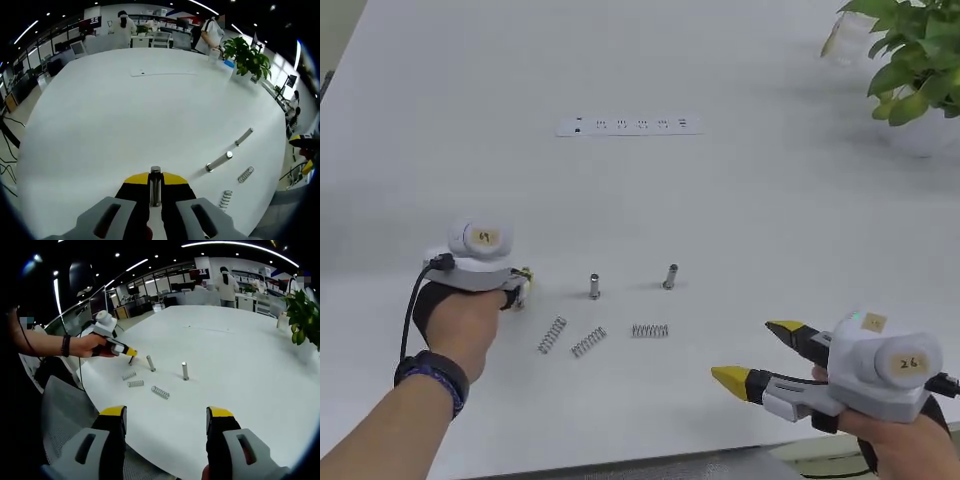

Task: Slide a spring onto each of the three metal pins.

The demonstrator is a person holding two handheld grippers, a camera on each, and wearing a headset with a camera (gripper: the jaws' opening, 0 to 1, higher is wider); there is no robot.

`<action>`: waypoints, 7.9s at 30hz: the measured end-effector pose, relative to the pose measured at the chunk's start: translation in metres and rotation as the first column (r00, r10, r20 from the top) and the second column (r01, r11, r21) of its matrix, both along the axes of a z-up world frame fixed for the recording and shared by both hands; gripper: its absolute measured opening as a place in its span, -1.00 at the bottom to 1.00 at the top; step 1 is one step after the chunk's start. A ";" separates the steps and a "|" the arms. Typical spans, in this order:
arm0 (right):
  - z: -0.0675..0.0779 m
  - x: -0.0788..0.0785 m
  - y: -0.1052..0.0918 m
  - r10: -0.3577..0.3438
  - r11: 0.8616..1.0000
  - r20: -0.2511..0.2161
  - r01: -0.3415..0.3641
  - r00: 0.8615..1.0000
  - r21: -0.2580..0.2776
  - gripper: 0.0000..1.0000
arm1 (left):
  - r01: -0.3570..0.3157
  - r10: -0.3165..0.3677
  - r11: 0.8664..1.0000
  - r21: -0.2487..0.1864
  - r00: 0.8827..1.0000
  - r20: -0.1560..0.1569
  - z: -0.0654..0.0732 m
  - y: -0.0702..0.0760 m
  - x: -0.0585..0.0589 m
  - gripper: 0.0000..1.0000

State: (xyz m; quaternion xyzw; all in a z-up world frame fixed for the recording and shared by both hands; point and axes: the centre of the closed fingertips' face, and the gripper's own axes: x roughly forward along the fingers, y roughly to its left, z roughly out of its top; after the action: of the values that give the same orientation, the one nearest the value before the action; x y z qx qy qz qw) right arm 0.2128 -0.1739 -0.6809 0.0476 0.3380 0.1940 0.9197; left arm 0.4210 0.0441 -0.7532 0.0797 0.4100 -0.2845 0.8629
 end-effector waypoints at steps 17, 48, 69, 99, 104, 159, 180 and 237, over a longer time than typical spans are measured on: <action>0.001 0.000 0.002 0.001 1.000 0.006 -0.001 1.000 0.000 0.27 | -0.009 0.010 1.000 -0.016 0.999 0.035 0.009 0.003 0.000 -1.00; -0.001 -0.004 0.004 0.012 1.000 0.005 -0.012 1.000 -0.002 0.29 | 0.047 -0.047 0.999 0.011 0.996 0.081 0.011 0.001 -0.019 -1.00; 0.000 -0.004 0.005 0.019 1.000 0.004 -0.019 1.000 -0.010 0.29 | 0.053 -0.055 0.998 0.023 0.994 0.092 0.010 0.000 -0.016 -1.00; 0.000 0.000 0.005 0.024 1.000 0.007 -0.024 1.000 -0.009 0.29 | 0.048 -0.048 0.999 -0.002 0.998 0.032 0.004 0.007 -0.032 -0.55; -0.001 -0.001 0.006 0.025 1.000 0.007 -0.025 1.000 -0.008 0.29 | 0.055 -0.055 0.998 -0.016 0.998 0.031 0.007 0.008 -0.037 -0.48; -0.004 0.011 0.027 0.100 0.995 0.008 -0.100 0.995 -0.015 0.30 | 0.176 -0.153 0.980 -0.094 0.965 0.212 0.097 0.082 -0.106 0.21; -0.002 0.010 0.031 0.120 0.993 0.013 -0.120 0.993 -0.025 0.32 | 0.178 -0.156 0.981 -0.084 0.963 0.218 0.099 0.090 -0.121 0.30; -0.004 0.001 0.021 0.072 0.997 0.002 -0.072 0.997 -0.028 0.31 | 0.490 -0.490 0.871 0.006 0.870 0.061 0.012 -0.001 -0.101 0.14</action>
State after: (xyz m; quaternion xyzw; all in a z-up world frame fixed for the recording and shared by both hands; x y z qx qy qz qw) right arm 0.2137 -0.1528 -0.6852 0.0221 0.3410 0.2222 0.9132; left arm 0.3199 0.0429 -0.7411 0.1857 0.3489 -0.4933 0.7749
